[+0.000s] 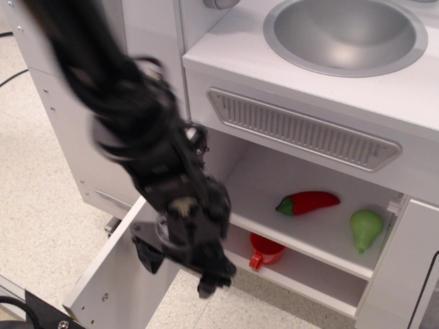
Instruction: Close cabinet
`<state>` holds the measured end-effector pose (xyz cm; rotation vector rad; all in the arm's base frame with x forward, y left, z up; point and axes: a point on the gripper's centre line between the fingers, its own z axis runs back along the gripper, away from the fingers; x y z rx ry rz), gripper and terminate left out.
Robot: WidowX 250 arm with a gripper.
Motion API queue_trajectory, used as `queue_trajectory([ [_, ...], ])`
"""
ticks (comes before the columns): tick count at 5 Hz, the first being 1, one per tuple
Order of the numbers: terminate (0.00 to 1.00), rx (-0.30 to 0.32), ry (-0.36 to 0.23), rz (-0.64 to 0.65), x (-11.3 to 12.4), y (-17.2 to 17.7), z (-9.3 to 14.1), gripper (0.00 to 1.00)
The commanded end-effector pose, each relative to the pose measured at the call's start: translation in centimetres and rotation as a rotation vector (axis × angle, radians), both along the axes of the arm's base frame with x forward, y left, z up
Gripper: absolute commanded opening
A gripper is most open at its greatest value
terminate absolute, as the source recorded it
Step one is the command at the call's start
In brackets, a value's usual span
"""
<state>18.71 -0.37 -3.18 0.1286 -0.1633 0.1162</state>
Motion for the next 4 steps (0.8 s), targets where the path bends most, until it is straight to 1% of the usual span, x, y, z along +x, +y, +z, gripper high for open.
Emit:
queue_trajectory([
  [1,0.0,0.004,-0.023,0.046,-0.6,2.0,5.3,1.0],
  [2,0.0,0.047,-0.006,0.061,-0.8,3.7,5.4,1.0],
  [3,0.0,0.072,-0.015,0.049,-1.0,4.9,5.1,1.0],
  [4,0.0,0.041,0.012,0.055,-1.0,5.3,4.0,1.0],
])
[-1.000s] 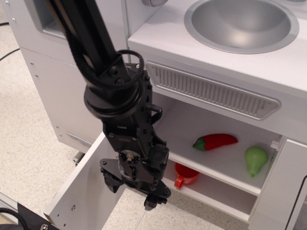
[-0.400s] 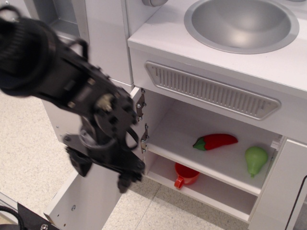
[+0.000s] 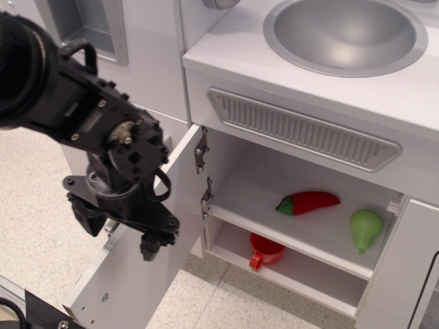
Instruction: Close cabinet
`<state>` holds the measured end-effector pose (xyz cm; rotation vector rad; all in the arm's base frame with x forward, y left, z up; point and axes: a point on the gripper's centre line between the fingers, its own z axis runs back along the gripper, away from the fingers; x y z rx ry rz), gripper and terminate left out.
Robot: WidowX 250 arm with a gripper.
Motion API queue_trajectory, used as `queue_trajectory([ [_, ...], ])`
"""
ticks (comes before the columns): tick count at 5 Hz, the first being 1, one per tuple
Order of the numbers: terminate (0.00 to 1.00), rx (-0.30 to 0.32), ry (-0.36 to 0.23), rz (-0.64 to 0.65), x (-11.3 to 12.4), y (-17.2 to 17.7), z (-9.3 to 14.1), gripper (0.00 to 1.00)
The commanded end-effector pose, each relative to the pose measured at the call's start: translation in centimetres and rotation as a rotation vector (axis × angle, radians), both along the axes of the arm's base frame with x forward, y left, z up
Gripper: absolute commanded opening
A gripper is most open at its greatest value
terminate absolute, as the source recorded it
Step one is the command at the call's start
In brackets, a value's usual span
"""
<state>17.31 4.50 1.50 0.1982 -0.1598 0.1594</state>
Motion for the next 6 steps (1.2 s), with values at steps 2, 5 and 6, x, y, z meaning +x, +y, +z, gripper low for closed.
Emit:
queue_trajectory([
  [2,0.0,-0.114,0.02,0.02,0.9,-2.6,-2.5,1.0],
  [5,0.0,-0.196,-0.035,0.103,4.9,-11.8,-3.0,1.0],
  [6,0.0,-0.233,-0.057,0.138,7.0,-14.5,-1.6,1.0],
])
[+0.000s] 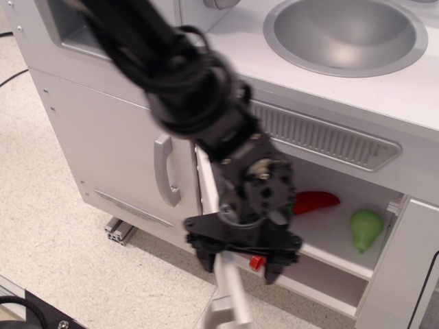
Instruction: Close cabinet
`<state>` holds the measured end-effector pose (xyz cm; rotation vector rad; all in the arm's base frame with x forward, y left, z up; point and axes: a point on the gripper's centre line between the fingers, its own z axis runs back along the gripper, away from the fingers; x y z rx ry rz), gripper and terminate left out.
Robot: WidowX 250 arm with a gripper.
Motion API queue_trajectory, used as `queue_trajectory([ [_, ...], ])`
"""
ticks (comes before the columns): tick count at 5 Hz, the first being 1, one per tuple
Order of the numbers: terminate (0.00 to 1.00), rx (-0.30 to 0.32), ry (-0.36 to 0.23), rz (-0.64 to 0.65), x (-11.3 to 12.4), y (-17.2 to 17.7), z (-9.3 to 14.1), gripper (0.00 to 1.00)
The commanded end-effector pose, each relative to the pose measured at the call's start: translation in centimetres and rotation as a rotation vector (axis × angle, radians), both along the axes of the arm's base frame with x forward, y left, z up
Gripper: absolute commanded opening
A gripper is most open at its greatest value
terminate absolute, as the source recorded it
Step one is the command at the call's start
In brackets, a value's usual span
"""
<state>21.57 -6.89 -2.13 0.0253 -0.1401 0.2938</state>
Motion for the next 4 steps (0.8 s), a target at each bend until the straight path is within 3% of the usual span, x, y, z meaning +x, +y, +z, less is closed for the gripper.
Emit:
queue_trajectory([
  [1,0.0,-0.098,-0.059,0.055,4.2,-3.6,4.4,1.0],
  [2,0.0,-0.133,-0.079,0.03,3.3,-2.9,6.1,1.0],
  [3,0.0,-0.133,-0.055,-0.028,0.7,-1.3,6.3,1.0],
  [4,0.0,-0.11,-0.035,-0.072,-1.6,1.2,4.7,1.0],
])
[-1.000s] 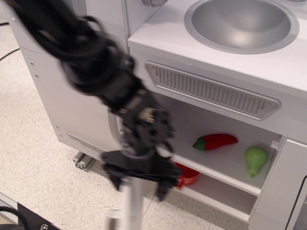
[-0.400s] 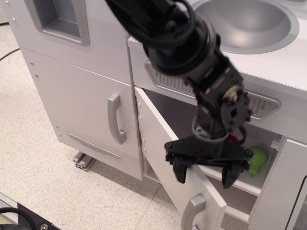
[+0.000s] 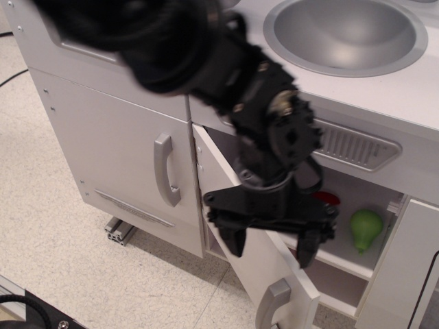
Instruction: Close cabinet
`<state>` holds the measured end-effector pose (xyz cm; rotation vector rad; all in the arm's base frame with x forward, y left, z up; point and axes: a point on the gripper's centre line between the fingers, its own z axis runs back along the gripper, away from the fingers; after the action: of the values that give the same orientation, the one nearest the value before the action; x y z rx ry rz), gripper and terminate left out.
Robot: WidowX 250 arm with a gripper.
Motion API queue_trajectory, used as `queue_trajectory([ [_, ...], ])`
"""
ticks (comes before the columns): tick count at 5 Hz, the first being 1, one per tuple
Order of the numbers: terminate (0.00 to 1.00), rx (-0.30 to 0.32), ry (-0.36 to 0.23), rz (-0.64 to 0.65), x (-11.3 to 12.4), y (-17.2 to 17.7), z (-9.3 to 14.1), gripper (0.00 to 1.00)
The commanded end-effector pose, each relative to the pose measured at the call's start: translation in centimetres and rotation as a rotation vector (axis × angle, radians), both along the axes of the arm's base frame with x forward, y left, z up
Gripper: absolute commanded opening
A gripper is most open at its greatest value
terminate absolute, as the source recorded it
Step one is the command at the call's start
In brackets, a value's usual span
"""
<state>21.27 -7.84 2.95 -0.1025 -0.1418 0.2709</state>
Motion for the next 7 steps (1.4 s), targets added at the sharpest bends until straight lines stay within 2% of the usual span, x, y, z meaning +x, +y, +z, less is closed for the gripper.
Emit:
queue_trajectory([
  [1,0.0,0.047,-0.035,-0.069,-2.7,4.1,-2.8,1.0],
  [2,0.0,0.086,-0.04,-0.053,-2.5,4.8,-5.4,1.0],
  [3,0.0,0.129,-0.054,-0.035,-1.3,4.6,-7.8,1.0],
  [4,0.0,0.124,-0.062,-0.006,0.3,3.7,-8.9,1.0],
  [7,0.0,0.063,-0.076,0.087,5.2,-0.1,-9.1,1.0],
])
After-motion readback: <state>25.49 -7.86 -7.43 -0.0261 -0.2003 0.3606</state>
